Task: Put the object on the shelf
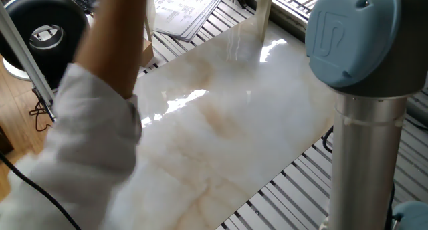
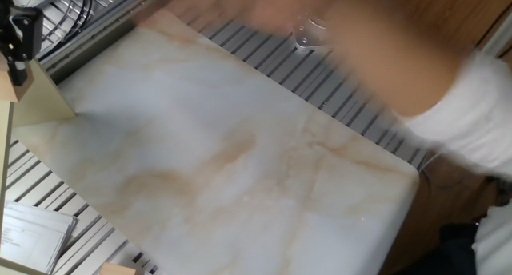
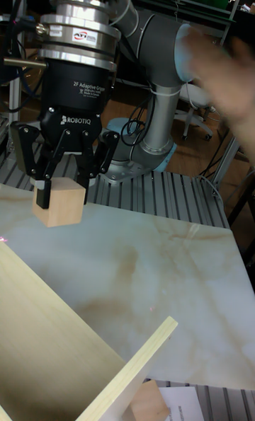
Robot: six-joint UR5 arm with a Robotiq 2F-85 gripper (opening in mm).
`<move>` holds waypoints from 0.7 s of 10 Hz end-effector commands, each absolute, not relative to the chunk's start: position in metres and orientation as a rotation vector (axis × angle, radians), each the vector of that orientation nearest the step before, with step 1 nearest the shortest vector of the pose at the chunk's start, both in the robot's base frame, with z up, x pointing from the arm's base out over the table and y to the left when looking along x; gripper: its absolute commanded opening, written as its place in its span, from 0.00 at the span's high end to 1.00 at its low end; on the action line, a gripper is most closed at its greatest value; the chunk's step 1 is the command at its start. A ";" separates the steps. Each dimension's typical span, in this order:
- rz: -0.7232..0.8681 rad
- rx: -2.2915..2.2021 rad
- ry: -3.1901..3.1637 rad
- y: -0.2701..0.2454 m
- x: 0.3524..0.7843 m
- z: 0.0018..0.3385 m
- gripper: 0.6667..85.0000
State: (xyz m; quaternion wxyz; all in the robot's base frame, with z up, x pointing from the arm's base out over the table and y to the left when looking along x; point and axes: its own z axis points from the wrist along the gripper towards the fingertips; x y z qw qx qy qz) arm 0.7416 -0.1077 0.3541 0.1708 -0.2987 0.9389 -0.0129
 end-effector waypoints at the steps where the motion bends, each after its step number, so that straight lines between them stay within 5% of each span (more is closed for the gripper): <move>1: -0.040 -0.861 2.652 -0.108 0.747 0.349 0.99; 7: -0.089 -0.907 2.635 -0.111 0.757 0.345 0.99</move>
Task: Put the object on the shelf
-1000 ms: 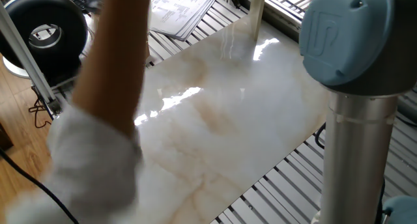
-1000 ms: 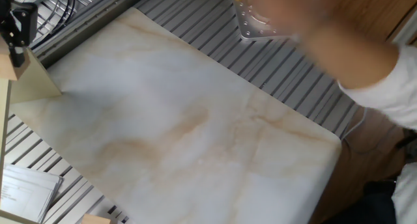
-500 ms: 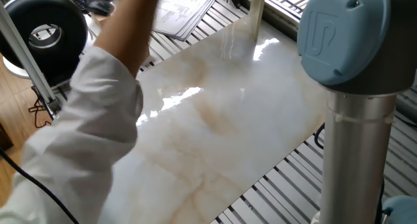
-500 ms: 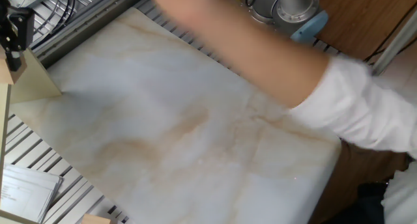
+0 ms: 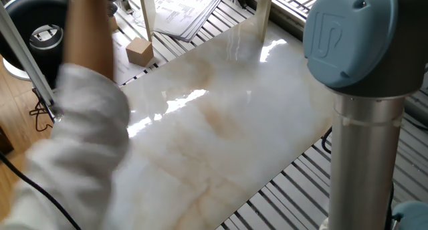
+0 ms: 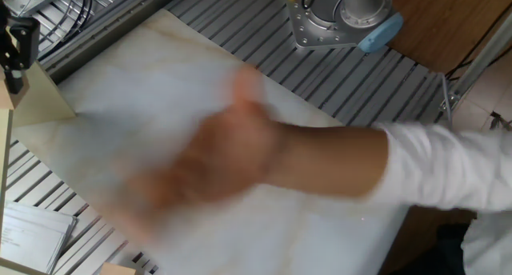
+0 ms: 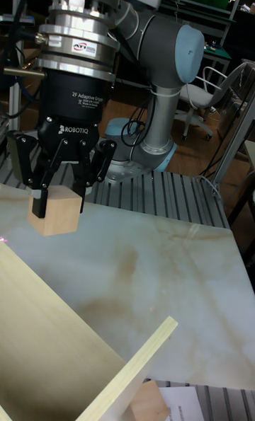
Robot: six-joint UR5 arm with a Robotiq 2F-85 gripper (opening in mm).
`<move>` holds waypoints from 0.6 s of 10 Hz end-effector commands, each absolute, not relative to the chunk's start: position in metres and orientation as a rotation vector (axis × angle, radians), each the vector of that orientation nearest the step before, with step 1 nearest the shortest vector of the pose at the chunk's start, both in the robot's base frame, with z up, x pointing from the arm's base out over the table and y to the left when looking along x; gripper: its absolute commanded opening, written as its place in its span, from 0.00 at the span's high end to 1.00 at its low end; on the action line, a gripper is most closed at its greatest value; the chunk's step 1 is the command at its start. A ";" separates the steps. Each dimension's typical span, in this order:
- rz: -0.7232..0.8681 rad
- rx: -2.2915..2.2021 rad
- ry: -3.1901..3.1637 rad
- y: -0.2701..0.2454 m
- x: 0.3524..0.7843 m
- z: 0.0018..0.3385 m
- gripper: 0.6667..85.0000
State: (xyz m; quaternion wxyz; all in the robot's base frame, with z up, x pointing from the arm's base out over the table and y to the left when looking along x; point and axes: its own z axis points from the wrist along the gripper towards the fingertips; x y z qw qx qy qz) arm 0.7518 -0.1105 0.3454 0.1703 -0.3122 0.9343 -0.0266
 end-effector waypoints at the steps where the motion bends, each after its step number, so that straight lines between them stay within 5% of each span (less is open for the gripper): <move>1: -0.082 -0.910 2.624 -0.107 0.759 0.346 0.99; 6: -0.044 -0.937 2.515 -0.087 0.780 0.356 0.99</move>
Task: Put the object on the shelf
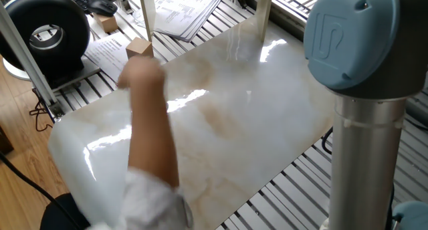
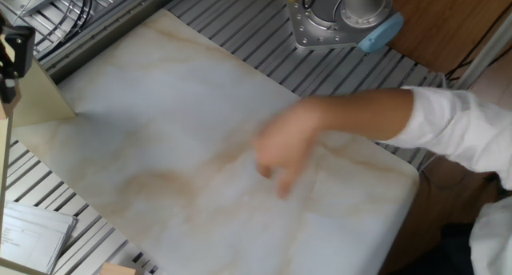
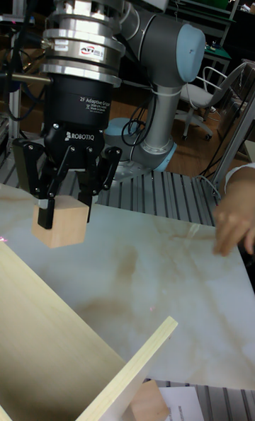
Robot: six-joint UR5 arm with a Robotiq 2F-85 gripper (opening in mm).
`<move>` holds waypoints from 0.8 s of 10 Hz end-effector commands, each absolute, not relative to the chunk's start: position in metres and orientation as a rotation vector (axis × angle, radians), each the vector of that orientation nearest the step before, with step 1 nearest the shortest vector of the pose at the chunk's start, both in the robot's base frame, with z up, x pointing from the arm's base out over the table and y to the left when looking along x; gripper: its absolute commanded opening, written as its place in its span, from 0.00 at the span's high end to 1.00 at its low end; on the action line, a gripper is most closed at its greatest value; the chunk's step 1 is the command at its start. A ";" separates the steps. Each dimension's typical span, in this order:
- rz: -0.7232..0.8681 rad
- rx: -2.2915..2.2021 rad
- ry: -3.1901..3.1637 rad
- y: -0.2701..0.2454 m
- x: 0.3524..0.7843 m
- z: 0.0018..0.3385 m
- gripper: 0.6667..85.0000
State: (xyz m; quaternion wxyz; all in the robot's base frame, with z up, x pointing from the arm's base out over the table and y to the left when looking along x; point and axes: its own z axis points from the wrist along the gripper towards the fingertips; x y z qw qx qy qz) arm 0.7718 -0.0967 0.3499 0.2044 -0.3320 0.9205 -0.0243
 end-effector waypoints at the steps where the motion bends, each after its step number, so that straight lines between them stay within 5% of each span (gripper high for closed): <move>1: -0.058 -0.946 2.499 -0.088 0.784 0.356 0.99; 8: -0.047 -0.981 2.456 -0.081 0.795 0.344 0.99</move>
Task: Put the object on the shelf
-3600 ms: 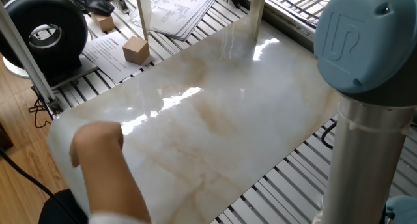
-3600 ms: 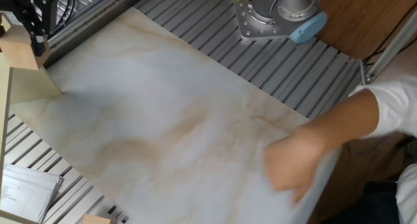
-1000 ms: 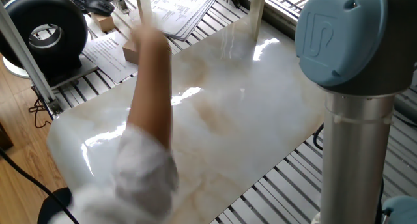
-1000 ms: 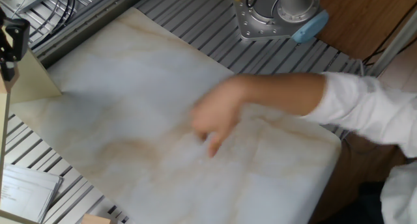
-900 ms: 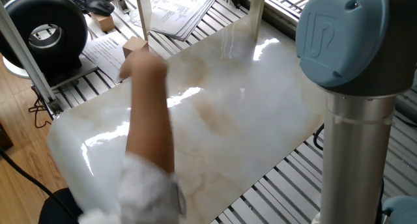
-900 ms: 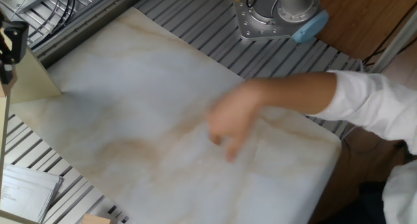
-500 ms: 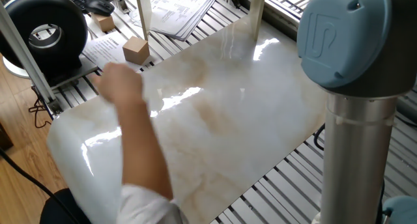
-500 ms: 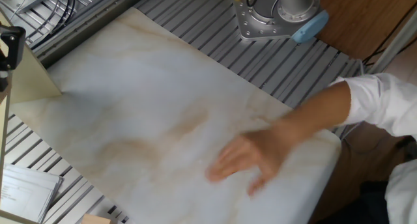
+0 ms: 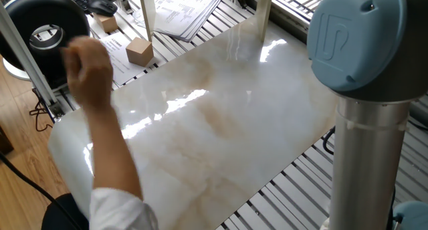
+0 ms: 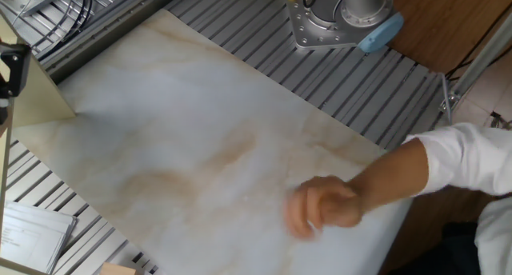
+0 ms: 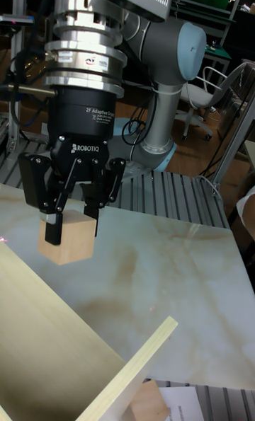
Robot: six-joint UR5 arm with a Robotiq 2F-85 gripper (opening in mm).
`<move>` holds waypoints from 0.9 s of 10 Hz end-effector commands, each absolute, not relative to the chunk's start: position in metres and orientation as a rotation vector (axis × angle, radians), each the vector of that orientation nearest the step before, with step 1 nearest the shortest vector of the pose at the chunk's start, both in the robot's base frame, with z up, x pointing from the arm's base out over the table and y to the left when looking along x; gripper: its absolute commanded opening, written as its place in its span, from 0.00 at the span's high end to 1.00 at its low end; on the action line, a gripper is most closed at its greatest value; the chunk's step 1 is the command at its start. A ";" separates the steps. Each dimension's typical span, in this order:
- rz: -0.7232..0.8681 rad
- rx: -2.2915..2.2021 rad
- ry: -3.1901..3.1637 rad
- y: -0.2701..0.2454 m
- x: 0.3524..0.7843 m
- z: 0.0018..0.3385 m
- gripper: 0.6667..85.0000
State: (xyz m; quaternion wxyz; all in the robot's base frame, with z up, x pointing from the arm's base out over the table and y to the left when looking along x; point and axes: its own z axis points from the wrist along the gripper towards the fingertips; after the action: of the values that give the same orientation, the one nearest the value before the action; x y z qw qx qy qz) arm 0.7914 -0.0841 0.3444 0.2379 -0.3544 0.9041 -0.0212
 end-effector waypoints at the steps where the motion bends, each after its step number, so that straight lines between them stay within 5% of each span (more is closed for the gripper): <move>1: -0.062 -1.019 2.437 -0.081 0.796 0.344 0.99; 9: -0.095 -1.159 2.337 -0.094 0.796 0.349 0.99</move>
State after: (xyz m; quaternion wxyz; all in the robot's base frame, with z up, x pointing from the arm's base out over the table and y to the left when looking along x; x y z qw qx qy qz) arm 0.7956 -0.0893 0.3447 0.2541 -0.4129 0.8740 -0.0325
